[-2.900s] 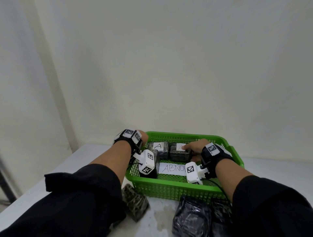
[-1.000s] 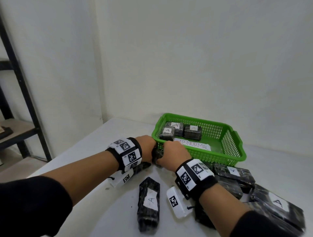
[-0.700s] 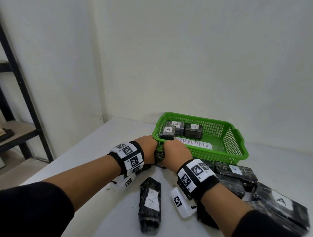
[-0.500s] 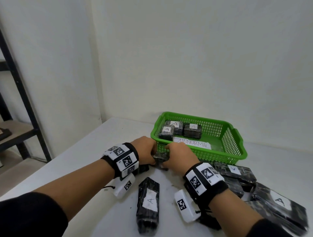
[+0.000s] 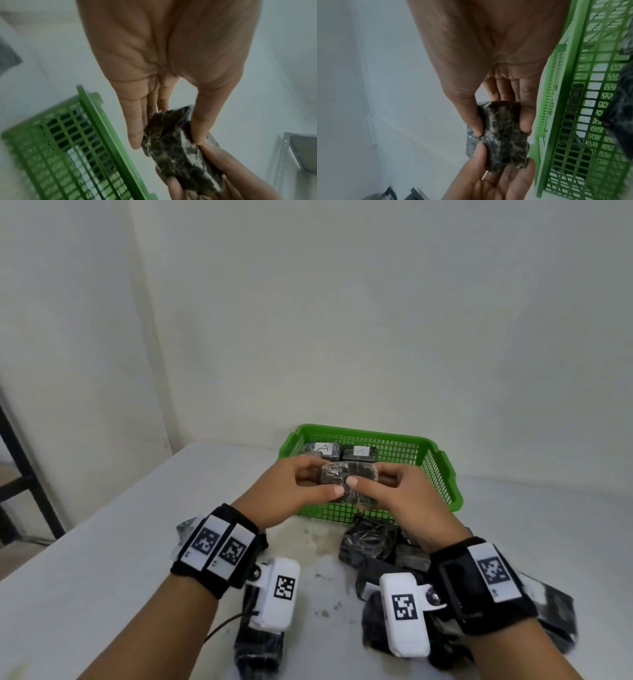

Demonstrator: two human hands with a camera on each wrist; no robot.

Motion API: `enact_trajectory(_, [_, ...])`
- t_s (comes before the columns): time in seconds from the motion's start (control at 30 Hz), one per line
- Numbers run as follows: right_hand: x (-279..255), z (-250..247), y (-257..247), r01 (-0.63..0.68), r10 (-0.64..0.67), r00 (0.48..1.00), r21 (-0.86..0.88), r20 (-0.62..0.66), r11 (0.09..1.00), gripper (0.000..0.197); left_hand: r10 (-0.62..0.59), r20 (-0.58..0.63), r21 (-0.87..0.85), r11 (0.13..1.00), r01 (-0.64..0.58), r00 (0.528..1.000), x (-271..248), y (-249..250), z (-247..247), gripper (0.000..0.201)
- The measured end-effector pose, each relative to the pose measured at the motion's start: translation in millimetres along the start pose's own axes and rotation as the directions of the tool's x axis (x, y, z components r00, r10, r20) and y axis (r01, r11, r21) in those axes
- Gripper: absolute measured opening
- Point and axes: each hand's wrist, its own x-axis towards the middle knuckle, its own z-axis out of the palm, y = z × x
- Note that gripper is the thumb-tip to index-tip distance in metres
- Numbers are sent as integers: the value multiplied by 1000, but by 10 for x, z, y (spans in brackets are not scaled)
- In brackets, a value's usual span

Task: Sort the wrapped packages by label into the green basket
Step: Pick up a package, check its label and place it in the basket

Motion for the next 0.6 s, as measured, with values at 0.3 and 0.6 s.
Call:
enact_trajectory(0.3, [-138, -489, 132, -6, 9, 999, 56, -51, 998, 20, -10, -12, -149, 989, 8, 1000, 147, 34, 516, 32])
enact_trajectory(0.6, [-224, -624, 213, 36, -41, 986, -34, -161, 999, 29, 11, 15, -85, 996, -10, 1000, 126, -14, 802, 34])
